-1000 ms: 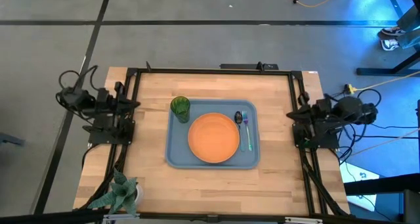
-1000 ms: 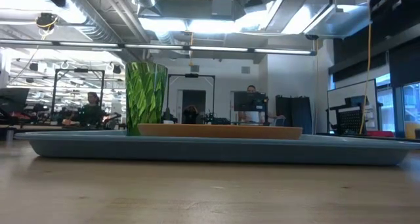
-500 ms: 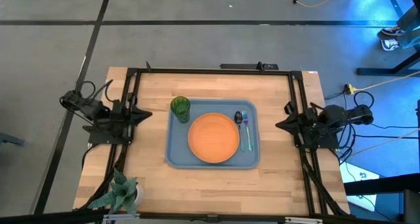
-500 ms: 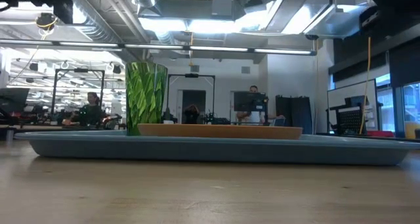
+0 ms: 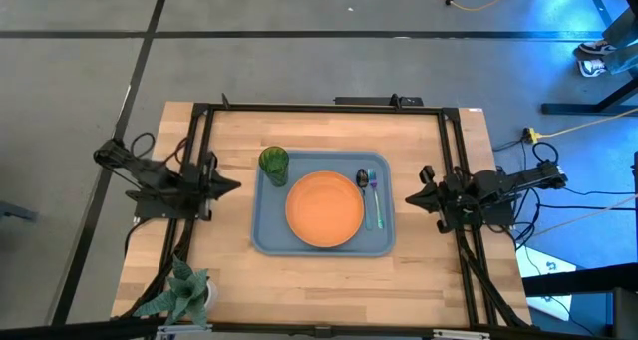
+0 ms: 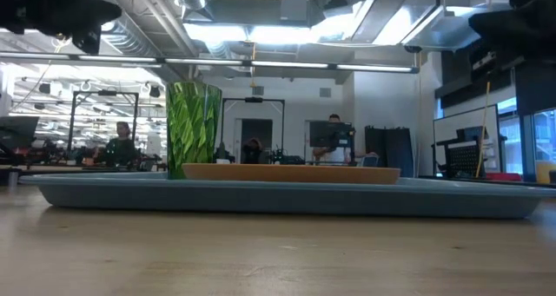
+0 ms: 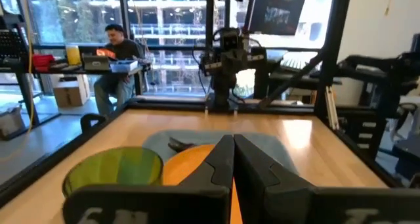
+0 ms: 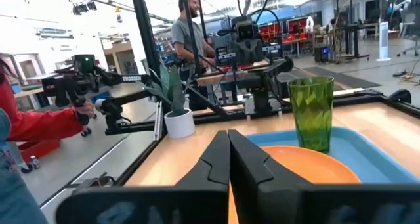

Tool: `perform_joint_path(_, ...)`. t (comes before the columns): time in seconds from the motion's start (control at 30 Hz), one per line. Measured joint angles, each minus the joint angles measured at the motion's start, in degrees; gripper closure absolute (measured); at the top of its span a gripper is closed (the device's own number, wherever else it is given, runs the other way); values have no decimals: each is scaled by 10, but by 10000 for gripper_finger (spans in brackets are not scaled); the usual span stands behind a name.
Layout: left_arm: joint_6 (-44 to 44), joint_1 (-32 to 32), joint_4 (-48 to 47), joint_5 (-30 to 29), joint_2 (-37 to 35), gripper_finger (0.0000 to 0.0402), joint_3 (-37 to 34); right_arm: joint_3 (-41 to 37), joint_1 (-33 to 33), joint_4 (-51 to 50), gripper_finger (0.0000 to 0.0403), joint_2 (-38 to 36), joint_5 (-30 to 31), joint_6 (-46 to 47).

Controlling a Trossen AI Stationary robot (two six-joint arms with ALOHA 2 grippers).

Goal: Pick and place plate/cup/fork/spoon on tray
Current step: Return to Home Position

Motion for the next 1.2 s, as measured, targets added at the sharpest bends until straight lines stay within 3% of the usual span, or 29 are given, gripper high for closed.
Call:
perform_joint_path(0.27, -38, 0, 15, 0, 0, 402, -41, 0, 0, -3, 402, -1, 0, -19)
perform_joint_path(0.43, -47, 0, 84, 2, 0, 402, -100, 0, 0, -8, 402, -1, 1, -33)
perform_joint_path(0.67, -14, 0, 95, 43, 0, 402, -101, 1, 0, -48, 396, -1, 5, -33)
perform_joint_path(1.2, -14, 0, 90, 37, 1, 401, -101, 1, 0, -47, 375, 4, 1, -62)
